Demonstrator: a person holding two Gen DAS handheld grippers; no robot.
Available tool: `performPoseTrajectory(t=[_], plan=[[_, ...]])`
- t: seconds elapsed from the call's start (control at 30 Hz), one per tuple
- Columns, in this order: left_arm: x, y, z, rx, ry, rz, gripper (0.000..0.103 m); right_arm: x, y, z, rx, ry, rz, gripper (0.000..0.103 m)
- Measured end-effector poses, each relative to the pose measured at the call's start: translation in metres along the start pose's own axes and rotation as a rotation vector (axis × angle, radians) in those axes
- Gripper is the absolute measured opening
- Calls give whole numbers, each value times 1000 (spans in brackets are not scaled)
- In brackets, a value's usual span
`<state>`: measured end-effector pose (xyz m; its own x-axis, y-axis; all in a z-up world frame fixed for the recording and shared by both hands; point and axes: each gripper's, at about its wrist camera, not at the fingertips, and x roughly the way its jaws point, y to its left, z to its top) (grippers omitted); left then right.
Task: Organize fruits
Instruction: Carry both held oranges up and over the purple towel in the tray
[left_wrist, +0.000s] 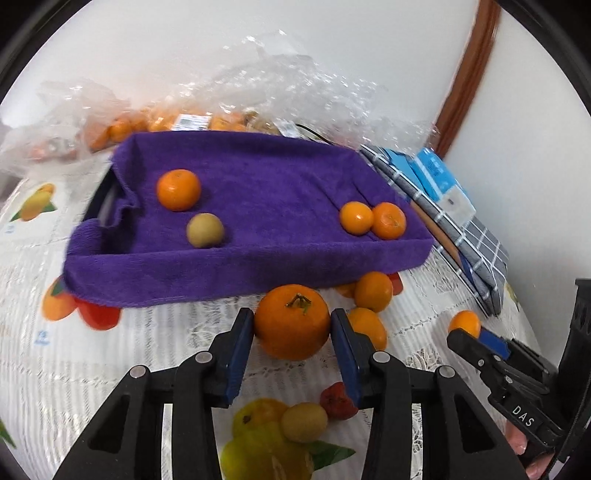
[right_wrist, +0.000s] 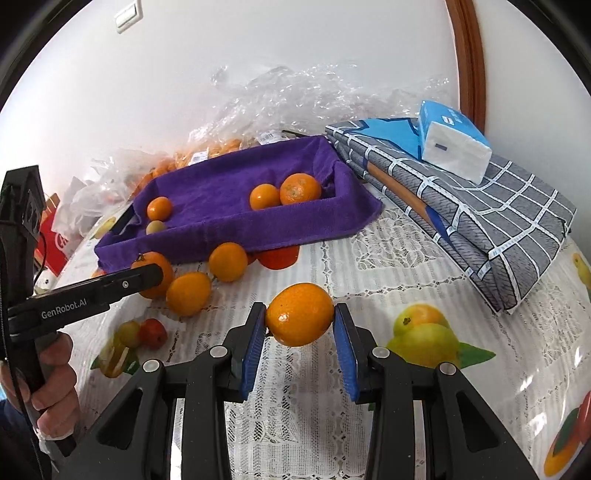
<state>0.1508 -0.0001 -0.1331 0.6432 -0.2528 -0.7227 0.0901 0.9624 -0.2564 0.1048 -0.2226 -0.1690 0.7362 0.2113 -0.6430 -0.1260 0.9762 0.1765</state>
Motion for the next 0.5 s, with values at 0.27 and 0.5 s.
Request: performPoseTrajectory(t=[0.27, 0.5], plan=[[-20, 8, -1, -111, -35, 37, 41, 2, -4, 2, 14, 0, 60, 37], [-37, 12, 5, -167, -84, 47, 41, 3, -7, 2, 34, 6, 87, 37]])
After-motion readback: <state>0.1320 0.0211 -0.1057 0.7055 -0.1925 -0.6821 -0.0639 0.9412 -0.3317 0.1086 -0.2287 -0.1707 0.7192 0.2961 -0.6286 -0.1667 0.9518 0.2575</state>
